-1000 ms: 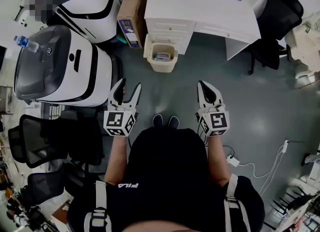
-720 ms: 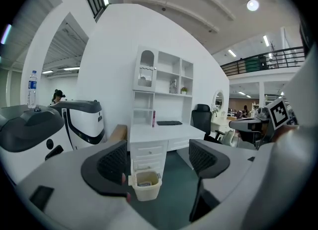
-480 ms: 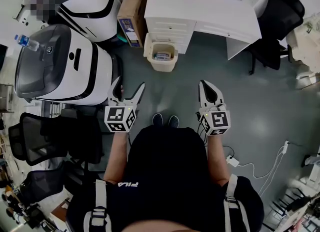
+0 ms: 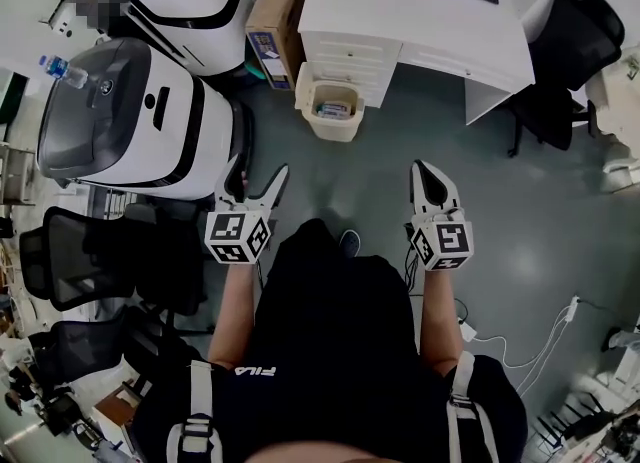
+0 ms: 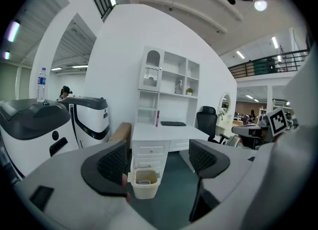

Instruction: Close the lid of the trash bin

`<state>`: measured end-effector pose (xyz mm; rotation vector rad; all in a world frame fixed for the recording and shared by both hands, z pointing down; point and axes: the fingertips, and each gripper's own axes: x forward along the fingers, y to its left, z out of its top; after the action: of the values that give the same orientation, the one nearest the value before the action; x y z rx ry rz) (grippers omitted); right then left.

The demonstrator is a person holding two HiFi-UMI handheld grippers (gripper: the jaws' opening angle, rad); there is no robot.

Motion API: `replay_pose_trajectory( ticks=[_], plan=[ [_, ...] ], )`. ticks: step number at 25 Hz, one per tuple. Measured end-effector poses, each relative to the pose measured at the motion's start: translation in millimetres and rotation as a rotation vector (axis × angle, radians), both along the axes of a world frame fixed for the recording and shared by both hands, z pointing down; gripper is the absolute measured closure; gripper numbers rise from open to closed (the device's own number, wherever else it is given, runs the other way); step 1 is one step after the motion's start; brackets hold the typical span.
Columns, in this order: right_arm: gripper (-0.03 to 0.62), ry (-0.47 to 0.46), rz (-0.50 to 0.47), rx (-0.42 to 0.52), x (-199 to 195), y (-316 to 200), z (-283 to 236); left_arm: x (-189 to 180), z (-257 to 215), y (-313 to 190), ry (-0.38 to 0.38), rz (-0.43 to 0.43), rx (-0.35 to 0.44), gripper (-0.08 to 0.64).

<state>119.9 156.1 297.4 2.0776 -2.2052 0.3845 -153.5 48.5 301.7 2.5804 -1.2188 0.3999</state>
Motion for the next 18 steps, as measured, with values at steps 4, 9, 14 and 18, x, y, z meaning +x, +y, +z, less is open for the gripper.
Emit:
replay_pose_trajectory(
  ticks=[4,9,14,18],
  plan=[
    [0.588,0.011,0.044,0.010,12,-2,5,-3,0,-4,0.006,-0.026,0.003,0.163],
    [0.589,0.023,0.031,0.012,15,-22,8,6,6,-26,0.009,-0.016,0.007,0.163],
    [0.588,0.023,0.050,0.016,18,-46,11,18,18,-58,0.020,0.006,-0.006,0.163],
    [0.588,0.027,0.055,0.005,23,-69,10,31,17,-89,0.029,0.023,-0.014,0.163]
  ],
)
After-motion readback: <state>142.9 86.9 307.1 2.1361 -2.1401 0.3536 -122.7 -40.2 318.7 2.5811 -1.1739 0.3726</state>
